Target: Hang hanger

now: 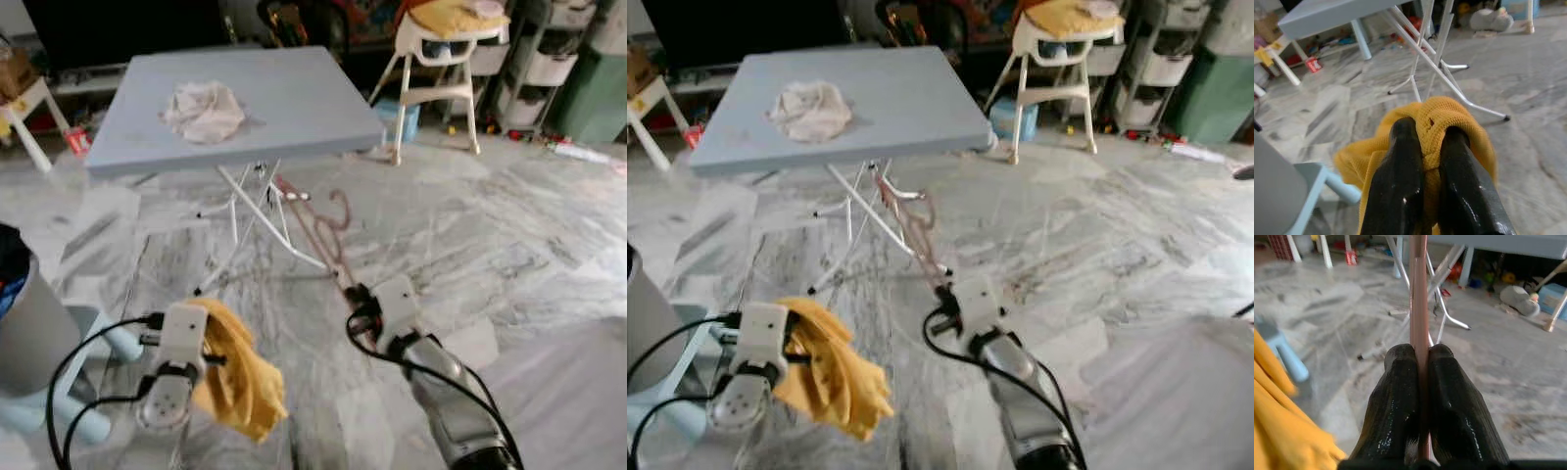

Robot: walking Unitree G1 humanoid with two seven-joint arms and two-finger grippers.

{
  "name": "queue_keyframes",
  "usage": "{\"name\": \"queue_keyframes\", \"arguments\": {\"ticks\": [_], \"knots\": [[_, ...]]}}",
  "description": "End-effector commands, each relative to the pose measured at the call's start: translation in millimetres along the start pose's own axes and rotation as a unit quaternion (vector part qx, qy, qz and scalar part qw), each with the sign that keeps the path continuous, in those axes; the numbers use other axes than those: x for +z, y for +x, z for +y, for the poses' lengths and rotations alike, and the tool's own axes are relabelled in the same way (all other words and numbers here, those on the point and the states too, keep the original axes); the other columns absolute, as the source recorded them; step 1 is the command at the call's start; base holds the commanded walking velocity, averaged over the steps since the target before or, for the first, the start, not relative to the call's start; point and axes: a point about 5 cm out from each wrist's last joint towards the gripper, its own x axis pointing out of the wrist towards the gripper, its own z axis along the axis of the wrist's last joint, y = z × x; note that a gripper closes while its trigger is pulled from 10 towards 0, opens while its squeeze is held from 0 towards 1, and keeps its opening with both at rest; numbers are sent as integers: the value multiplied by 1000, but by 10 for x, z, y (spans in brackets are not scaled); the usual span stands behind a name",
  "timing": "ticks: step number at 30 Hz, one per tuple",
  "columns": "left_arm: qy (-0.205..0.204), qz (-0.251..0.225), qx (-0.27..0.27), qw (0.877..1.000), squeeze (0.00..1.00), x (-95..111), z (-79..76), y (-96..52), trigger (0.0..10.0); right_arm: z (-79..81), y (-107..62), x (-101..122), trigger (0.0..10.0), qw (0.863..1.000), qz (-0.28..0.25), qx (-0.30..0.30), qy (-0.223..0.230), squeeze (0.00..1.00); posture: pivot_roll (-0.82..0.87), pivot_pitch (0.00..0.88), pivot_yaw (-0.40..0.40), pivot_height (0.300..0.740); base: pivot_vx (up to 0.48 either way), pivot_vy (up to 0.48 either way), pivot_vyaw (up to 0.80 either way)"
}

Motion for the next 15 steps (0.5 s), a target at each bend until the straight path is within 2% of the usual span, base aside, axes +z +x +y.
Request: {"name": "queue_keyframes", "arguments": {"ticks": [1,5,8,15], "knots": [[10,-9,7,1000,0,46,69,21,10000,8,21,44,10000,1000,-9,0,11,0,44,0,-9,740,0,0,0],[33,-19,7,999,0,88,163,69,10000,-1,28,43,10000,1000,-9,-1,16,0,45,0,-8,740,0,0,0],[40,-8,27,999,0,93,314,141,10000,-12,31,37,10000,1000,-6,-4,12,0,46,0,-7,740,0,0,0],[50,6,46,998,0,75,473,204,10000,-60,27,22,10000,1000,-1,-11,8,0,44,0,0,740,0,0,0]]}}
